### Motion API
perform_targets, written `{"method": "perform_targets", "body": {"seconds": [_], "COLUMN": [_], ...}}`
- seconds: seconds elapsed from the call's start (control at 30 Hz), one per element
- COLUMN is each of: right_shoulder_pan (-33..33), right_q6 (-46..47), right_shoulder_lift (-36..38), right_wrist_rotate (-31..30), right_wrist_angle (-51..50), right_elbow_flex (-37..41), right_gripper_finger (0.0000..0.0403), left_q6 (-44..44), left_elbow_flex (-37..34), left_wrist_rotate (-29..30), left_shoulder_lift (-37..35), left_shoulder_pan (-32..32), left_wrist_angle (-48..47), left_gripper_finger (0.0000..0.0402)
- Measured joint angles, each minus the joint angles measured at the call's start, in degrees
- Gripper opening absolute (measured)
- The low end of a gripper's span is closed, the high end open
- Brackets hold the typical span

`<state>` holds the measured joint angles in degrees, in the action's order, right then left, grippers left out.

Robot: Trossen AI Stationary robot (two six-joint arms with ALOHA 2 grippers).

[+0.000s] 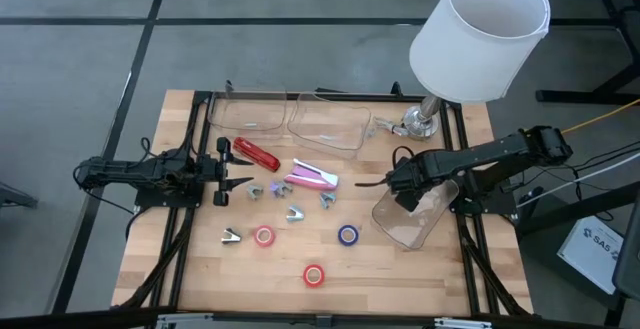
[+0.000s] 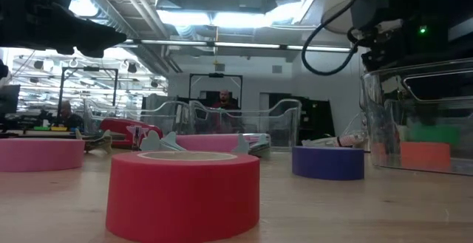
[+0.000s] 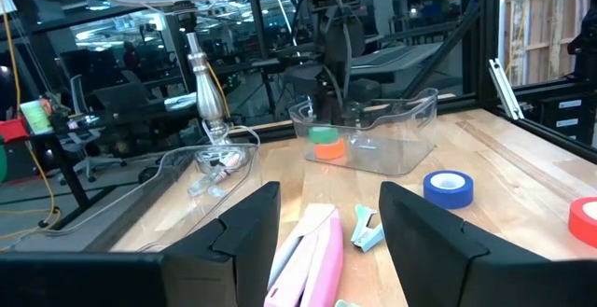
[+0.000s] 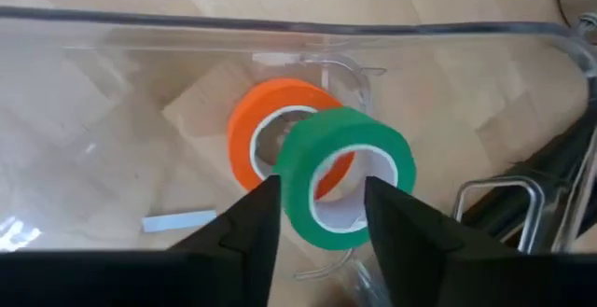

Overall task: Pick and place Stapler, Stapler remover, tape
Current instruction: Put the green tape into the bottom transparent bin, then put the blue tape into the bottom transparent bin

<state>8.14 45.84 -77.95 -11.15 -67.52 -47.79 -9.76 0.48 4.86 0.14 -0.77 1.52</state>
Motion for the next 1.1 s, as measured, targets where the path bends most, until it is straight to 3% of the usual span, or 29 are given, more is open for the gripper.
{"method": "perform_targets", "body": {"seconds": [0.23, 0.57, 0.9, 1.1], "right_shoulder_pan": [0.00, 0.96, 4.48, 7.50], "right_q6": [0.24, -4.14, -27.77, -42.59], "right_shoulder_lift": [0.00, -2.46, -12.85, -19.47], "right_wrist_rotate": [1.45, 0.22, 0.20, 2.49], "right_wrist_angle": [0.26, 0.46, 3.02, 6.89], "right_elbow_flex": [-3.08, -17.93, -35.05, -41.04], "right_gripper_finger": [0.0208, 0.0201, 0.0191, 0.0189], "left_q6": [0.00, 0.00, 0.00, 0.00], "left_elbow_flex": [-0.01, 0.00, 0.00, -0.01], "left_wrist_rotate": [0.00, 0.00, 0.00, 0.00], "left_shoulder_lift": [0.00, 0.00, 0.00, 0.00], "left_shoulder_pan": [0.01, 0.01, 0.02, 0.00], "left_wrist_angle": [0.00, 0.00, -0.01, 0.00], "left_gripper_finger": [0.0182, 0.0182, 0.0182, 0.0182]}}
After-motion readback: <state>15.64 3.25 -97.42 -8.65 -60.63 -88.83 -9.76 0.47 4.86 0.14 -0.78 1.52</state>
